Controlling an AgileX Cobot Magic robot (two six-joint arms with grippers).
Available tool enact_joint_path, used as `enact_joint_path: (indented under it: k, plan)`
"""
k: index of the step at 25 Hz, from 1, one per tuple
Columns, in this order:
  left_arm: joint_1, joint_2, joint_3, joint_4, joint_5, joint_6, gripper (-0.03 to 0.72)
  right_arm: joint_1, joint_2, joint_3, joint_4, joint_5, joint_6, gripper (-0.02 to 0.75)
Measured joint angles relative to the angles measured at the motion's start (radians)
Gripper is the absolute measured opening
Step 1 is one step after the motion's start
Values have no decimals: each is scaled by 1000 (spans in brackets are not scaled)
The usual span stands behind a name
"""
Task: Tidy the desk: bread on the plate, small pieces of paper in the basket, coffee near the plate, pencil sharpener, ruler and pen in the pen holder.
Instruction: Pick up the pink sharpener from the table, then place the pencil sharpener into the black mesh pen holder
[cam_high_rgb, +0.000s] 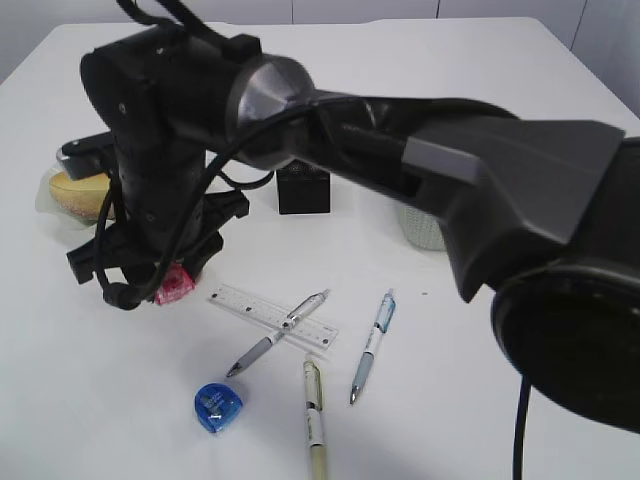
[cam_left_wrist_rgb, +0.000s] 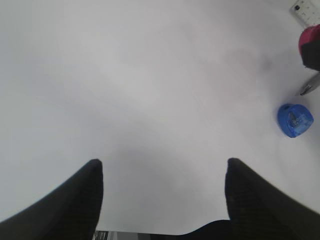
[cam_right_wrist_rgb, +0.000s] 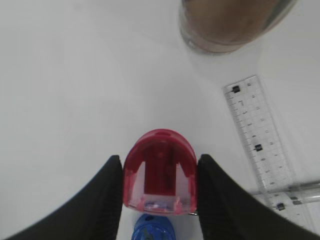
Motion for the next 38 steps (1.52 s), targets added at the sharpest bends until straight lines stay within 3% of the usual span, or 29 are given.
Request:
enact_joint_path:
  k: [6,14,22,30,38]
  plan:
    - [0,-30,0,-4,0,0,557,-63,-80,0,-16,2,-4,321]
    - [0,-66,0,-6,4,10,557,-254,-155,0,-14,7,-15,321]
    - [0,-67,0,-64,4,159,557,-428,-161,0,44,-5,-78,321]
    - [0,-67,0,-87,4,173,557,-510,-140,-15,201,-134,-176,321]
    - [0,-67,0,-97,4,173,557,-517,-66,-19,317,-272,-251,321]
